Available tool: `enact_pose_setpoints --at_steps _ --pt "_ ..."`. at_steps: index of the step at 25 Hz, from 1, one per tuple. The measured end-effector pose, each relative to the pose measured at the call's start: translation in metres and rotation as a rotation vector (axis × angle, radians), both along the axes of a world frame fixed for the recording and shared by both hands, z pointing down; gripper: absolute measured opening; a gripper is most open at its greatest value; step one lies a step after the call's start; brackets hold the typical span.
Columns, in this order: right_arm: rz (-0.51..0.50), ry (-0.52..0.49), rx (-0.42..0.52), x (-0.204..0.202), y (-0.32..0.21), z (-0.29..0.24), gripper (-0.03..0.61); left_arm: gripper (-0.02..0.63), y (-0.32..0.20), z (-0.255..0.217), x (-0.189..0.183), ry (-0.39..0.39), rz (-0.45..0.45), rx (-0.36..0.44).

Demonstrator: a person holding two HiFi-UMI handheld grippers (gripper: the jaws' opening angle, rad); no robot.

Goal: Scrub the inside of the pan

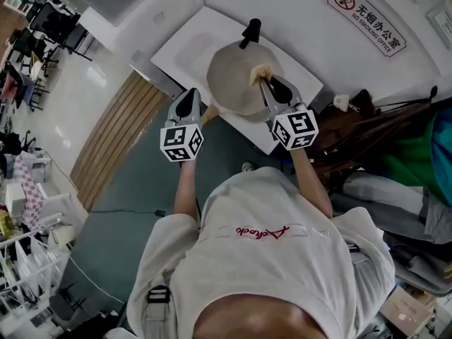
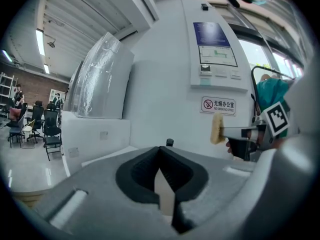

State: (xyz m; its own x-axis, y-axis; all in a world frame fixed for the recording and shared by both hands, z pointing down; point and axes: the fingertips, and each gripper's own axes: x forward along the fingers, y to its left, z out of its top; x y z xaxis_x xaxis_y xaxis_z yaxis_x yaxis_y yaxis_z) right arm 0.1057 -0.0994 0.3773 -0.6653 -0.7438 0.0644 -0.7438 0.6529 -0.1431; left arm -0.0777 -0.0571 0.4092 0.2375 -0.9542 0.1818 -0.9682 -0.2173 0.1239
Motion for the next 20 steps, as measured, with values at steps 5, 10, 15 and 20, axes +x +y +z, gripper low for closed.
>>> enact_pose_setpoints --at_steps 5,10,15,20 --pt "0.005 -0.013 -0.007 -0.003 -0.022 0.003 0.064 0.0 -0.023 0.006 -0.002 0.001 0.005 -0.005" --pt "0.01 -0.024 -0.021 -0.005 -0.04 0.007 0.064 0.0 -0.043 0.01 -0.004 0.004 0.009 -0.01" --pt "0.011 -0.018 -0.03 -0.009 -0.053 0.012 0.064 0.0 -0.053 0.016 -0.009 0.011 0.003 -0.016" --pt "0.018 -0.006 -0.046 -0.01 -0.057 0.016 0.064 0.0 -0.056 0.022 -0.014 0.025 0.004 -0.036"
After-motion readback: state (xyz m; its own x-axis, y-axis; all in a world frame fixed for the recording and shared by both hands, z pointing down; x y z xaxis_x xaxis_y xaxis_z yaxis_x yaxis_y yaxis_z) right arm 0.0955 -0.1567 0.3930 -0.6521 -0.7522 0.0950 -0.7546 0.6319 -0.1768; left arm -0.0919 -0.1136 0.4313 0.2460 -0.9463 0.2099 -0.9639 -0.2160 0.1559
